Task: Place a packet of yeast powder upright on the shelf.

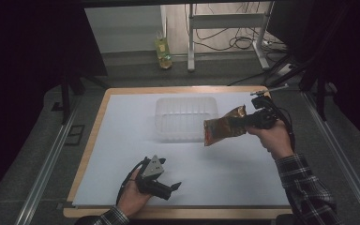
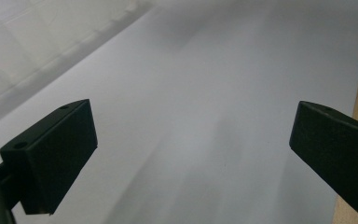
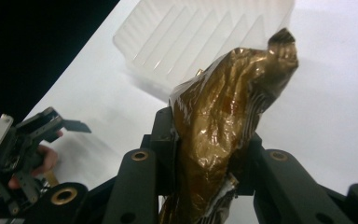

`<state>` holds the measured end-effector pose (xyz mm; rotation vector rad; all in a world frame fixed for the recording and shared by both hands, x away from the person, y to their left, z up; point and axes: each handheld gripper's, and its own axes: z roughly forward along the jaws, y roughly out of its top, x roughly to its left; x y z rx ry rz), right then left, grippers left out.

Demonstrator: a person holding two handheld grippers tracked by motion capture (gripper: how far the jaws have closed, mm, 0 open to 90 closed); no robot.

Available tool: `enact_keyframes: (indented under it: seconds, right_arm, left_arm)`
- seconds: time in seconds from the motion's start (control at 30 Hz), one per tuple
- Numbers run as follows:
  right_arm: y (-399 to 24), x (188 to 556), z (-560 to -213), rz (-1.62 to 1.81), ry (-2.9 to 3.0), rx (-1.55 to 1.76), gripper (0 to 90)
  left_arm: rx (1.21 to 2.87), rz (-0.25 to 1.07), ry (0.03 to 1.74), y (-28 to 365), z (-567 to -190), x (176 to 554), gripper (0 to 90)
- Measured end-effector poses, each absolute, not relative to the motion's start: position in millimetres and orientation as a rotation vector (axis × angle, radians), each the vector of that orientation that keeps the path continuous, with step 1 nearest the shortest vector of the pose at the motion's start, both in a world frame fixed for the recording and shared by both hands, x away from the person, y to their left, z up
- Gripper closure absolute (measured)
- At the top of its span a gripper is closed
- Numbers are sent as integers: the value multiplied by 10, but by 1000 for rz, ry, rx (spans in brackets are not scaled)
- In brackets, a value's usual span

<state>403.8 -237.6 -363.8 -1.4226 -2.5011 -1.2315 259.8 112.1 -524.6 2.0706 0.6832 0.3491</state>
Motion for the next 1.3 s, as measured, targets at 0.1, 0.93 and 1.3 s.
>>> enact_keyframes:
  seconds: [0.1, 0.93, 1.3]
  right_arm:
    - [-2375, 4094, -3593, -1238, -2505, -1439, 687]
    - [-2218, 4616, -3502, -1209, -2564, -1581, 687]
    - [-2088, 4800, -3617, -1184, -2564, -1596, 685]
  left_arm:
    - [2073, 354, 681, 1122, -5248, 2601, 7]
    - [2085, 360, 647, 1093, -5254, 2587, 5]
    - [2083, 363, 645, 1093, -5253, 2585, 6]
